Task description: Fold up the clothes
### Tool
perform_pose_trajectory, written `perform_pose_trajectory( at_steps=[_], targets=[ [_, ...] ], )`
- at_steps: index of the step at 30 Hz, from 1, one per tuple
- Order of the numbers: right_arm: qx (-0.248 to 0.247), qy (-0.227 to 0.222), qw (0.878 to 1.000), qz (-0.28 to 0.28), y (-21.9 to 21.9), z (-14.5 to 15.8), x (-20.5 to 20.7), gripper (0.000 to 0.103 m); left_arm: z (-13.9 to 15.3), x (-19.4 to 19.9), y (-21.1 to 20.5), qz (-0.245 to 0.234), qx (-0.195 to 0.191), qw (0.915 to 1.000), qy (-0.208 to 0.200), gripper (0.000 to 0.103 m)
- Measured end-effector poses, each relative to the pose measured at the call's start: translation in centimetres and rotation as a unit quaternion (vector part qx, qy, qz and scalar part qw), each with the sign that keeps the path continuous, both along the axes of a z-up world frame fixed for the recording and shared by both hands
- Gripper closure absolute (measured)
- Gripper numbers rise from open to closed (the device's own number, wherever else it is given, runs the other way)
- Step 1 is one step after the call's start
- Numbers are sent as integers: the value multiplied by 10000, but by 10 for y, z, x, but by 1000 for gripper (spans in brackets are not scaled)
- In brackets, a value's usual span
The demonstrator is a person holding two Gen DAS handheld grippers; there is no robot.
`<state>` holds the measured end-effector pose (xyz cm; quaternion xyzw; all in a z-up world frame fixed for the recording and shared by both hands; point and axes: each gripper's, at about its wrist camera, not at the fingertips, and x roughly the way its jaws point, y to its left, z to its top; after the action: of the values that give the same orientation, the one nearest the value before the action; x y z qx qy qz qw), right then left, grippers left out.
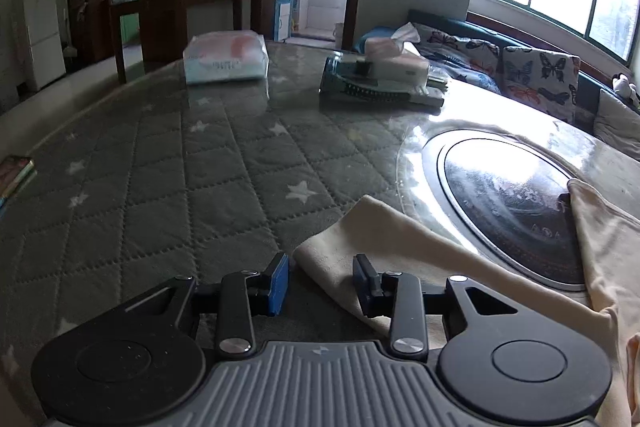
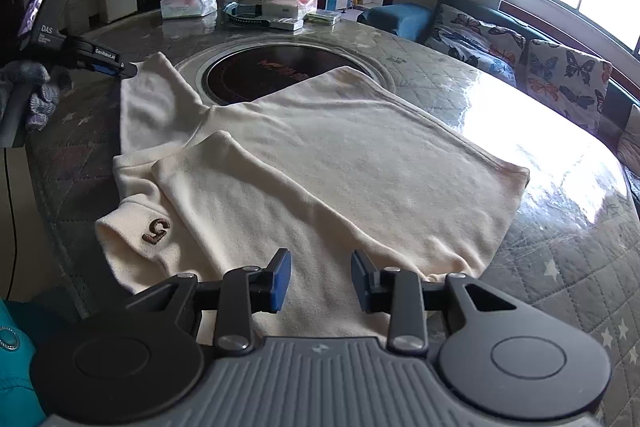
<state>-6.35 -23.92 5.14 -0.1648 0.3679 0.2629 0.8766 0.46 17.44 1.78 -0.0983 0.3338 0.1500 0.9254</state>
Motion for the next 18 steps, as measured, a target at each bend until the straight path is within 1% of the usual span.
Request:
perform_pose_trajectory(
  at_steps=[1,2,3,4,5,6,9,11,13,15,18],
  targets=[
    [10,-8,10000,-18,-1,1,0,70,0,0,0,30,-38,10000,-30,66],
    [20,-17,10000,-36,-2,1,-1,70,-1,0,1,61,-81,9999,-60,74],
    [30,-25,10000,-54,-3,2,-1,70,-1,1,1,72,-119,9999,-84,85],
    [40,-34,10000,-72,-4,2,-2,70,-1,1,2,92,-158,9998,-100,88],
    [50,-42,9999,-90,-5,3,-2,70,1,1,3,99,-233,9996,-135,95],
    [63,-51,9999,-108,-6,3,-3,70,2,0,4,76,-332,9992,-195,97],
    [148,-86,9997,-181,-9,5,-4,70,18,-7,-5,-162,-558,9971,-491,98],
    [204,-109,9995,-222,-12,6,-5,70,33,-12,-21,-493,-574,9944,-739,98],
    [251,-122,9993,-255,-15,7,-6,70,49,-15,-42,-940,-682,9891,-907,98],
    [322,-146,9989,-313,-19,8,-7,70,63,-19,-67,-1437,-792,9807,-1063,98],
    [396,-169,9983,-386,-26,10,-9,70,80,-24,-108,-2195,-996,9629,-1215,98]
  ],
)
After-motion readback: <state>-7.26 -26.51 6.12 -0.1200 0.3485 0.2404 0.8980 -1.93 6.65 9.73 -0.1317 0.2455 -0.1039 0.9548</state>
